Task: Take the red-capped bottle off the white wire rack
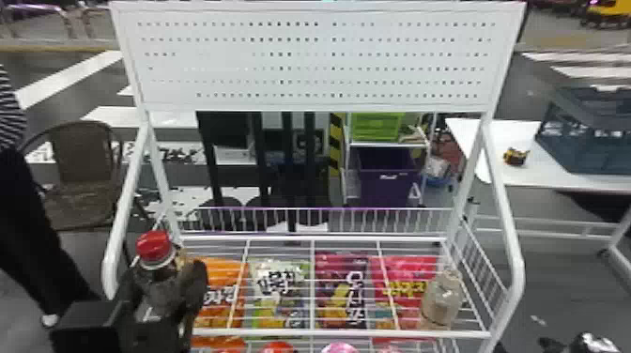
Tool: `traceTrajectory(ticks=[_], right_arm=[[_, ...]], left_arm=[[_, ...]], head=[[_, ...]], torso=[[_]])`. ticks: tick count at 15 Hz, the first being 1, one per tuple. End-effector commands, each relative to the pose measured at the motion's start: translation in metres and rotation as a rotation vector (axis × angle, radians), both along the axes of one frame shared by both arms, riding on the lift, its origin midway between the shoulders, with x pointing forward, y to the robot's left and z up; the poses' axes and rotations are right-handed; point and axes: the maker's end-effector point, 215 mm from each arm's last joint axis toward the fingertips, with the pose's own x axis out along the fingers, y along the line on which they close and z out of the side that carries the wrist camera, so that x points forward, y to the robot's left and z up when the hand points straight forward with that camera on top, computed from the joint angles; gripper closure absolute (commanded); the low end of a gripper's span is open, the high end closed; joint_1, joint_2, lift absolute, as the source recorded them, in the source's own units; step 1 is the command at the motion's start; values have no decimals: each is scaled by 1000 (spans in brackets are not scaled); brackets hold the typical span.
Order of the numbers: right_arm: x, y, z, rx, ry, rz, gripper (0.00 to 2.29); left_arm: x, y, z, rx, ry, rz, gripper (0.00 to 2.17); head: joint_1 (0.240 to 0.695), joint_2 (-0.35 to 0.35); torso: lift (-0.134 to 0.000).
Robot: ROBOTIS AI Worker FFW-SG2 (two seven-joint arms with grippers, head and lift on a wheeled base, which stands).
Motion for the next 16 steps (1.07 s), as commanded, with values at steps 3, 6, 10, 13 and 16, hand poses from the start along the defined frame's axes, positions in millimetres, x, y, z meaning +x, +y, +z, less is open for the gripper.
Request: traceTrajectory(ticks=[3,6,10,13,16], right_arm=[[-1,1,1,1,-2,1,485],[-2,1,1,4,-1,0,485],[-3,1,1,4,-4,0,485],[-4,1,3,4,-10,0,485],[-5,1,4,4,-12,0,485]], left_arm=[[-2,0,1,-5,0,3,1902],[-3,-3,0,-9,2,-1,1899],[-5,-5,-3,-9,9,-2,1899],[-6,-5,-2,-10,7,-3,1899],[-7,-7,-3,-12,10,-7,1899]], head=[[499,0],[499,0],[499,0],[499,0],[499,0]], torso=[[0],[0],[0],[0],[0]])
